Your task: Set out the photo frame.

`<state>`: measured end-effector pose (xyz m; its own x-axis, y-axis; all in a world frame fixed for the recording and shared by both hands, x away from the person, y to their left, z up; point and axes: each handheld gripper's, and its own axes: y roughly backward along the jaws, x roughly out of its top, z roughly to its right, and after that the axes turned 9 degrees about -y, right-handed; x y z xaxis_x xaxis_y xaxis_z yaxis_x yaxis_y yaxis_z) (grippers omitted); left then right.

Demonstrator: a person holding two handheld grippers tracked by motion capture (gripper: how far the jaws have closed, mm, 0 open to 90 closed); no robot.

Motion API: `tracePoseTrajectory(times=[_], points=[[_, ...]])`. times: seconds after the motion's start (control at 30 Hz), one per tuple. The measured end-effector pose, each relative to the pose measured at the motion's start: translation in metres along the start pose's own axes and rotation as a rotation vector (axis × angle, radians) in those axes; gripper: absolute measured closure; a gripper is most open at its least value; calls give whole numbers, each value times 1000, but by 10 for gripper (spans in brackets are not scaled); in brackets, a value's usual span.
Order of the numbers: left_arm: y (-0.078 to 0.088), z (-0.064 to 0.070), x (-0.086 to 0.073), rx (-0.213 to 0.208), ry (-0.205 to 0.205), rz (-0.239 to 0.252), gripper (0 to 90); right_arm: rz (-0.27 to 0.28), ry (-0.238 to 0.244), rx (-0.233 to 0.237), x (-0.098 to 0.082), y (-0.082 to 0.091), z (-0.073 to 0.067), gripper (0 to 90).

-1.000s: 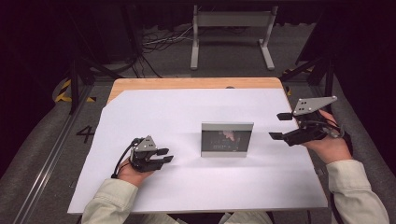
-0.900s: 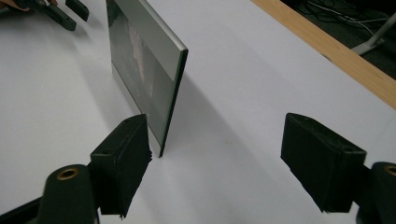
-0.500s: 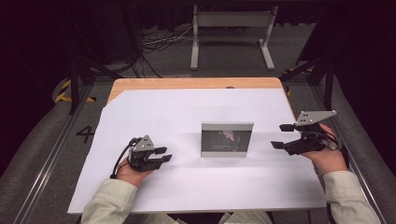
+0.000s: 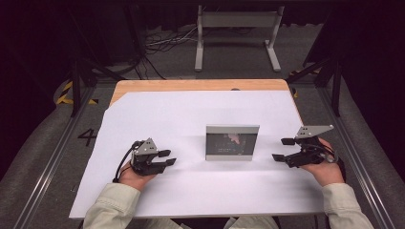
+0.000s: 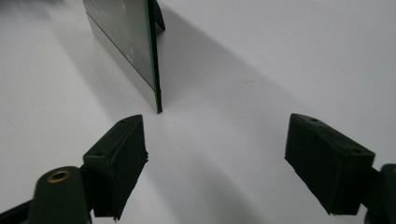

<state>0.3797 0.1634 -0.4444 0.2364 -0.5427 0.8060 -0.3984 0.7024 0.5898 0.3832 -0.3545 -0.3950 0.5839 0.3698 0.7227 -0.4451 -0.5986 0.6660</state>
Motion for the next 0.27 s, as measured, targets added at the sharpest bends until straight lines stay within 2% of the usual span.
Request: tracePoseTrajectory(times=[0.13,0.17,0.2,0.27], points=[[0,0,0,-6,1,6,561,-13,-51,5,-5,-4,2,209],[0,0,0,-6,1,6,556,-13,-51,5,-5,-4,2,209],[1,0,0,-8,1,10,549,-20,-102,8,-6,-5,3,212],[1,0,0,-6,3,12,534,-23,-119,12,-7,-5,4,213]])
